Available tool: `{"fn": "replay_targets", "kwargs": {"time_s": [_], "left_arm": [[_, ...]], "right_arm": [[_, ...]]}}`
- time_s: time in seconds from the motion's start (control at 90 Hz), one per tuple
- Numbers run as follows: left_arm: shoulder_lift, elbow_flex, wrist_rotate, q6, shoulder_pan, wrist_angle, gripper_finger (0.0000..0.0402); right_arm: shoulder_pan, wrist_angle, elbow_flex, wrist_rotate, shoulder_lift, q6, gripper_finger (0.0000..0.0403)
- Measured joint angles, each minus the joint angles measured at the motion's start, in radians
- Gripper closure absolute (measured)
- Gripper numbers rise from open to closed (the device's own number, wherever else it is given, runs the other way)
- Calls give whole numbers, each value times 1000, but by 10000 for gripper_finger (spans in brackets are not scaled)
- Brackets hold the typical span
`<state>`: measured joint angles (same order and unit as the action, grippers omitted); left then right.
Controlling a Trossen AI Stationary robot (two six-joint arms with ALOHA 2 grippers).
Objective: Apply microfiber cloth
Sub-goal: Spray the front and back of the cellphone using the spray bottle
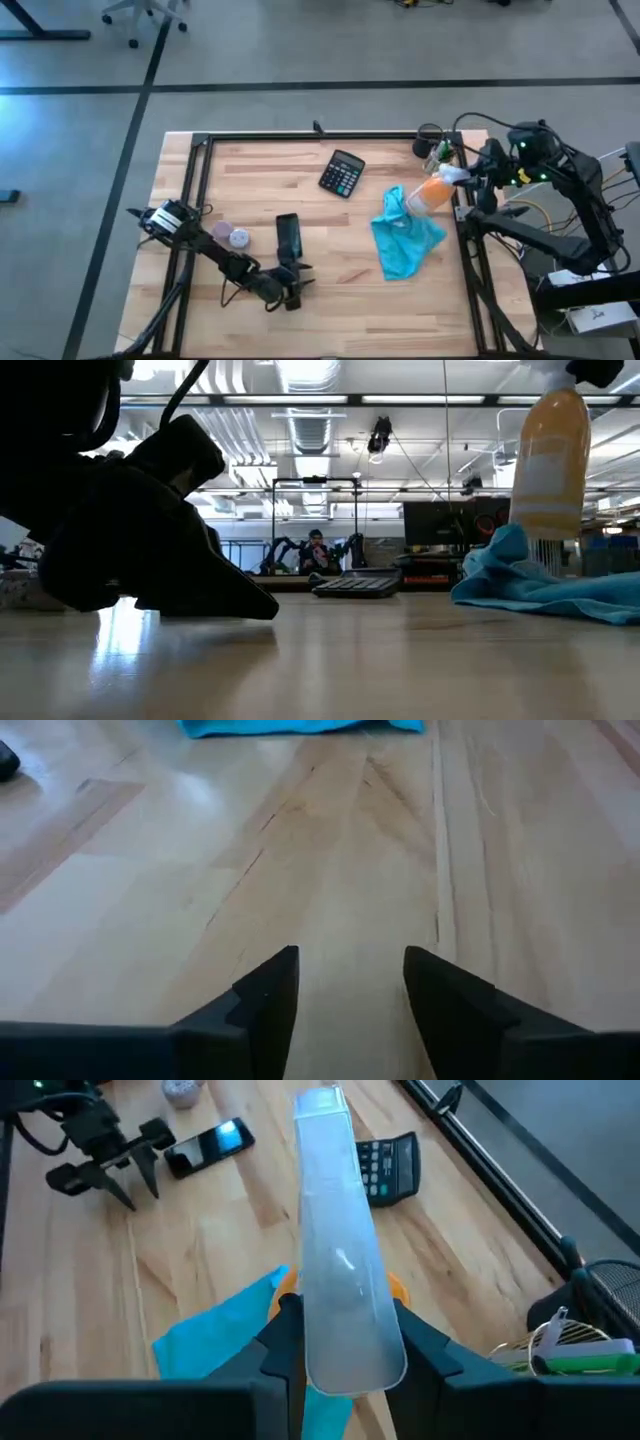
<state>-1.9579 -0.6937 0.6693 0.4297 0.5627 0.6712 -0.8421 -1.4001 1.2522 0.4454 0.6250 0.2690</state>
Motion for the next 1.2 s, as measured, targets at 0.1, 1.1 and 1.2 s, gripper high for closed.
{"fn": "replay_targets", "kwargs": {"time_s": [0.1,1.1,1.2], "left_arm": [[0,0,0,-1,-2,0,243],[0,0,-4,-1,-10,-17,246],[0,0,-5,-1,-10,-18,242]], "right_arm": [[0,34,0,32,-2,-34,326],[0,331,-186,166,132,-33,399],[14,351,-211,167,150,-17,393]]}}
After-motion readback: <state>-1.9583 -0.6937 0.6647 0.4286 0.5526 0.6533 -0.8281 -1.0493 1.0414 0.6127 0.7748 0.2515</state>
